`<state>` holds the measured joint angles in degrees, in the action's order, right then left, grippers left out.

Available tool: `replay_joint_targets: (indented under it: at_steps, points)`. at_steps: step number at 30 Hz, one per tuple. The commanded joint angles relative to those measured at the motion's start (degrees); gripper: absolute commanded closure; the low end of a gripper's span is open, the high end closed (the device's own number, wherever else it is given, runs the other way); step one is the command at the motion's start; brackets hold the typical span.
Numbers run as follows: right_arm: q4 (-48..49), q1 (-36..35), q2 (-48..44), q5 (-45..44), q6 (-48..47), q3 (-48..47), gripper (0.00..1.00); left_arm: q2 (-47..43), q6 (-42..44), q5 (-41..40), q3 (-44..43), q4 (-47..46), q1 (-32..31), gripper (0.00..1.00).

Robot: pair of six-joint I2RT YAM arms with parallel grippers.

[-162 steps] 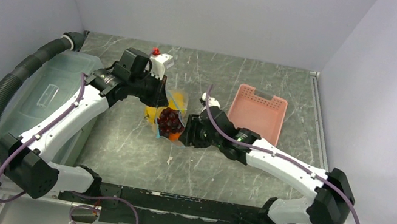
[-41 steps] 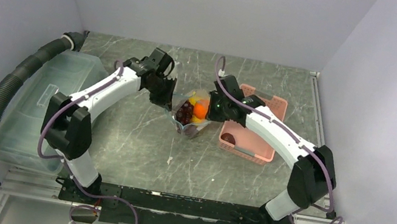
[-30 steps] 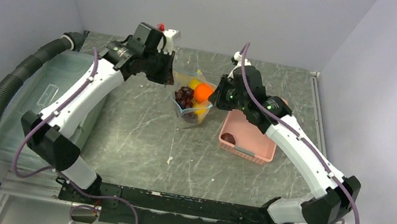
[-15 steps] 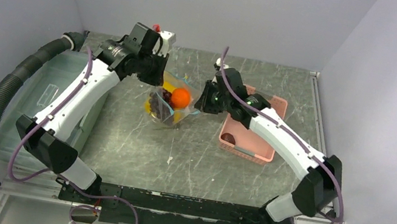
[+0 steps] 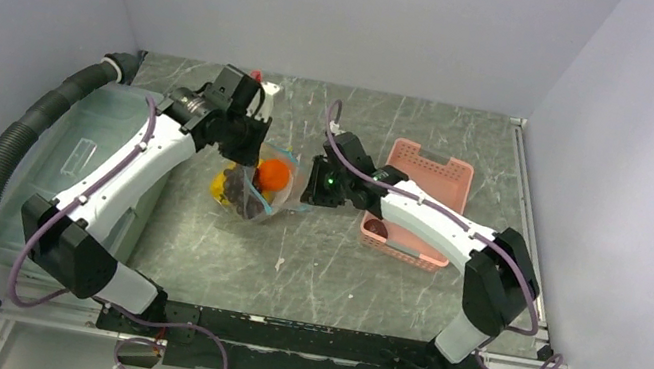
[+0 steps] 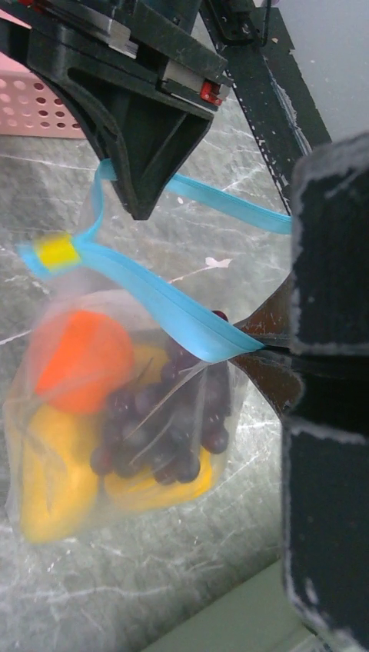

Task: Place the food in the zip-top bag and seal the zipper
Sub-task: Adjust the zipper food storage bag at the center of the board, then pick up the fake fruit from the bin.

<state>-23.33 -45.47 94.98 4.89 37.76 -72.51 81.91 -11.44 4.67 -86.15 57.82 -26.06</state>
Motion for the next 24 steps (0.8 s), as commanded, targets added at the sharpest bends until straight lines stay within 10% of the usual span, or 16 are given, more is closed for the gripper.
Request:
replay_joint_targets:
  at_steps: [1,10,24]
  points:
    - [1.0,0.2,-1.5,-4.2,-0.2,0.9,0.77,-1.8,0.6,2.6,2.9,-5.1,-1.8,1.00]
    - [-5.1,0.2,-7.9,-9.0,-3.2,-0.5,0.46,-2.8,1.0,3.0,6.5,-8.1,-2.9,1.00]
    - [-17.8,1.7,-20.1,-23.8,-8.4,-3.1,0.34,-4.9,2.7,7.3,11.9,-11.4,-2.9,1.00]
